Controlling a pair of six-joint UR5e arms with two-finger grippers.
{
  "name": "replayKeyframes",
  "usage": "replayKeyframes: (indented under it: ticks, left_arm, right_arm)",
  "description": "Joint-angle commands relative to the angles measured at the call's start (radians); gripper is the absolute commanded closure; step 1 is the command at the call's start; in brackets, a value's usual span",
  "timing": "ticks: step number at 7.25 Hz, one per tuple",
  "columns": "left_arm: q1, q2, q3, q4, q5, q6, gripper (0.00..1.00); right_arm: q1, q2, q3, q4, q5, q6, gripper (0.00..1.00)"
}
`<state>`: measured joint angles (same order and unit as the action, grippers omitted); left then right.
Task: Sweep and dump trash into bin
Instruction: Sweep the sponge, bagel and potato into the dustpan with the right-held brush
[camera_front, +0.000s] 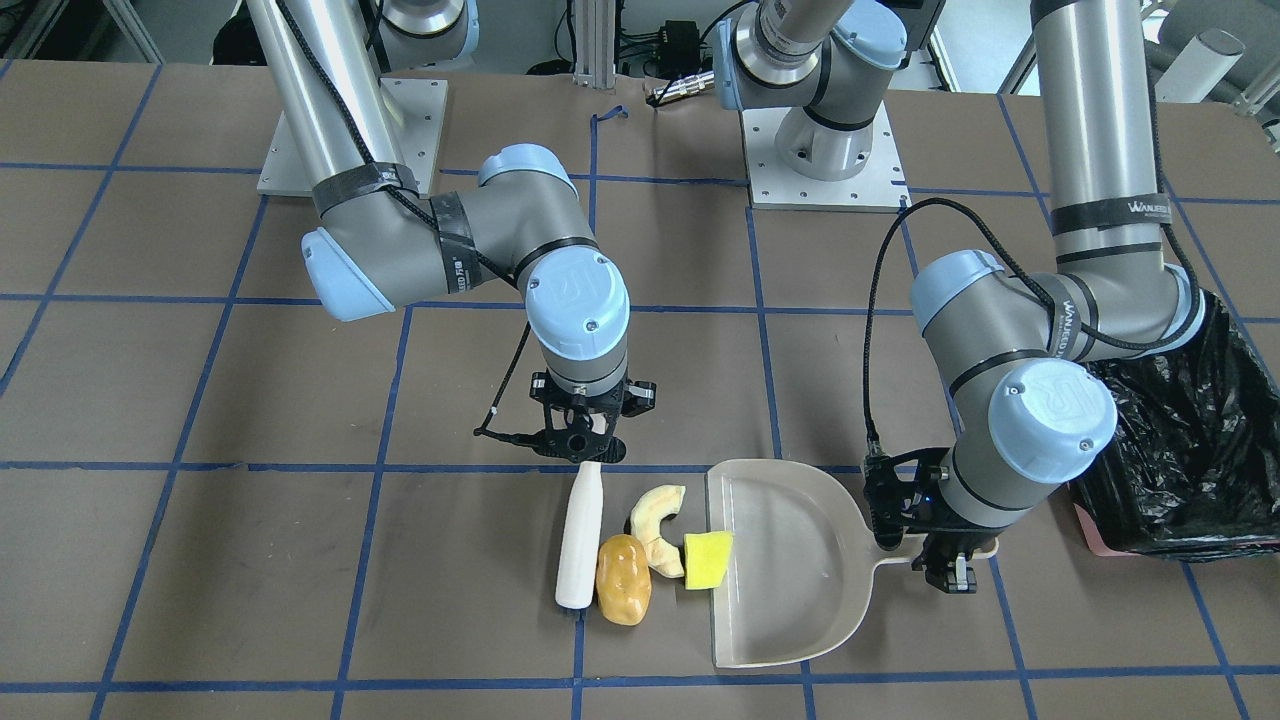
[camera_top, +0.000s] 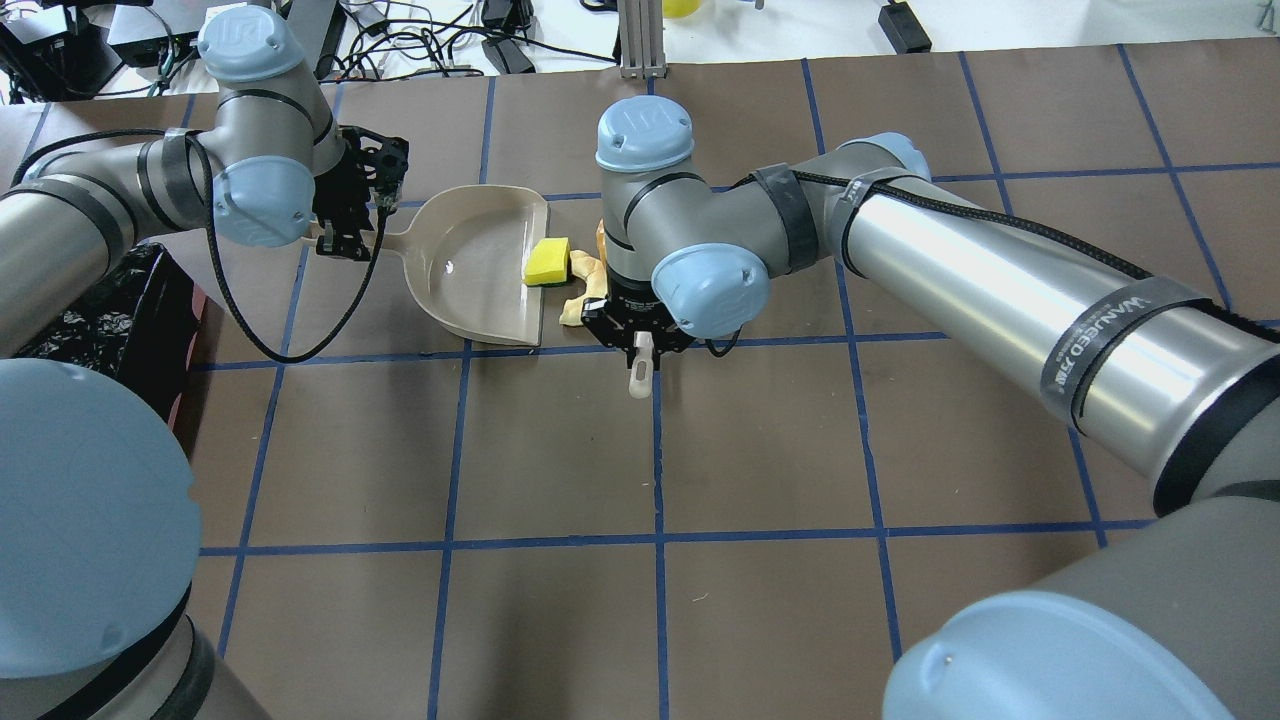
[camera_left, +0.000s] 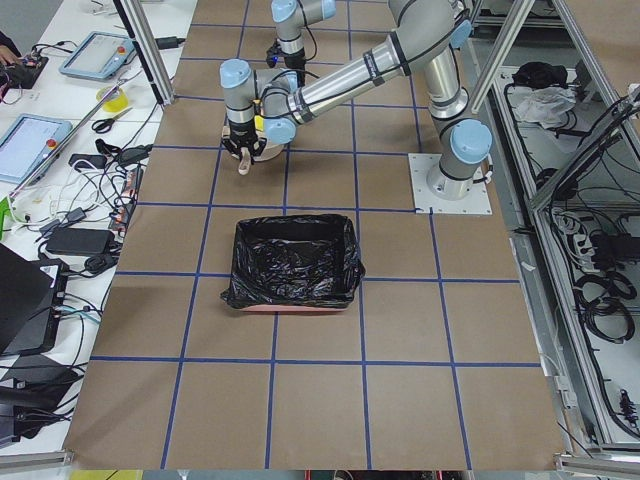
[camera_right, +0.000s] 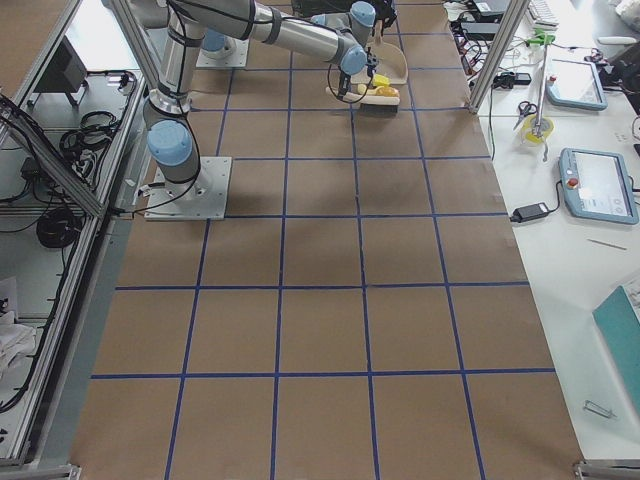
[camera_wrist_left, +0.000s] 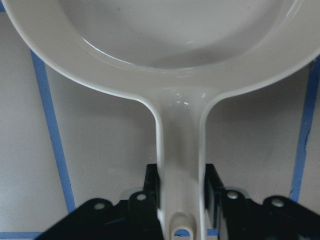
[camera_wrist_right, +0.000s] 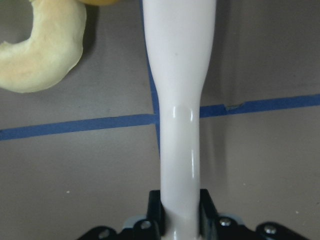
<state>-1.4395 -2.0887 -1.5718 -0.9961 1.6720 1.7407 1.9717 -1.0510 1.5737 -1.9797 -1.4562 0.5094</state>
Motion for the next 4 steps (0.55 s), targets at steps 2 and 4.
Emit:
replayKeyframes:
  ticks: [2,4]
  left_arm:
    - [-0.001,-0.001,0.0,0.001,0.0,-0.001,1.0]
    - [-0.001,0.001,0.001,0.001,0.0,-0.001,1.0]
  right_arm:
    - [0.074,0.058,-0.061,-0.053,0.014,0.067,1.0]
    - [0.126,0.123,-0.15,-0.051,0.014,0.141,1.0]
